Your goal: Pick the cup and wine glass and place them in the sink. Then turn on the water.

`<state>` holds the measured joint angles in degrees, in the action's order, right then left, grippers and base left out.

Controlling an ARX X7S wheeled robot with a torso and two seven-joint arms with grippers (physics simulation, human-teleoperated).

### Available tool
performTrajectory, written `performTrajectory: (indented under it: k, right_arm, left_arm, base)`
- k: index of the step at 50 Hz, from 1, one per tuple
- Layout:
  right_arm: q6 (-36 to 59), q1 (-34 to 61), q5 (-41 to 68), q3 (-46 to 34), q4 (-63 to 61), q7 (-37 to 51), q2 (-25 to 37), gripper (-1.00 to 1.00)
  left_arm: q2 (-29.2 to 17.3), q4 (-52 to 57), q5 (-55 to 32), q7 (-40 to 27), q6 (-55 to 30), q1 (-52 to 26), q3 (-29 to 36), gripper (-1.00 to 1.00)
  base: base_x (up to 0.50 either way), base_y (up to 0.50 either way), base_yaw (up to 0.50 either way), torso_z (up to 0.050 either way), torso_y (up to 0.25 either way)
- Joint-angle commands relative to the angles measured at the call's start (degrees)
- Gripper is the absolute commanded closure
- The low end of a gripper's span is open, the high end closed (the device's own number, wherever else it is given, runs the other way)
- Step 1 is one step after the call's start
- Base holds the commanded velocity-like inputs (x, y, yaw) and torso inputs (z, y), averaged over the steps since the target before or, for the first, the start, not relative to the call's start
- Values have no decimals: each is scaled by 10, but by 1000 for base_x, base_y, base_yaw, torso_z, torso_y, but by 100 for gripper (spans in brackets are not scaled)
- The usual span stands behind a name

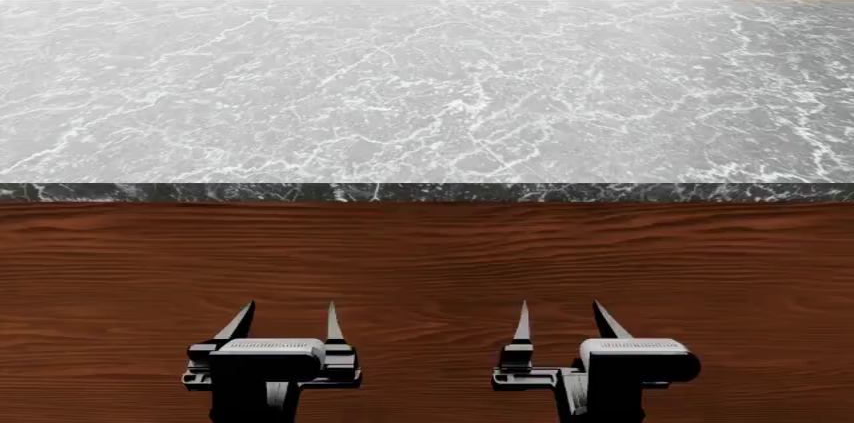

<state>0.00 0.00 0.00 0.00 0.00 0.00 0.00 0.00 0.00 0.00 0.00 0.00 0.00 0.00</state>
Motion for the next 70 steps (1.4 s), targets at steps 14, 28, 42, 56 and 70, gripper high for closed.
performTrajectory:
  k: [14, 28, 42, 56, 70]
  right_arm:
    - [19, 9, 42, -25, -14, 39, 28, -100]
    - [206, 110, 42, -45, -127, 67, 54, -100]
    - [374, 334, 48, -58, -134, 45, 90, -100]
    - [394, 561, 72, -46, 55, -1, 107, -100]
    - [340, 719, 74, -48, 294, -31, 109, -100]
  left_arm:
    - [-42, 45, -28, -15, -55, -2, 37, -100]
    - [-81, 235, -69, -11, -291, -73, 25, -100]
    - [-109, 281, -106, -6, -518, -296, 18, -100]
    - [-119, 29, -121, 21, -572, -586, 6, -100]
    - [-129, -264, -88, 35, -480, -769, 33, -100]
  base:
    - [0, 0, 0, 27, 0]
    - [0, 0, 0, 50, 0]
    - [0, 0, 0, 50, 0]
    - [0, 0, 0, 42, 0]
    - [0, 0, 0, 0, 0]
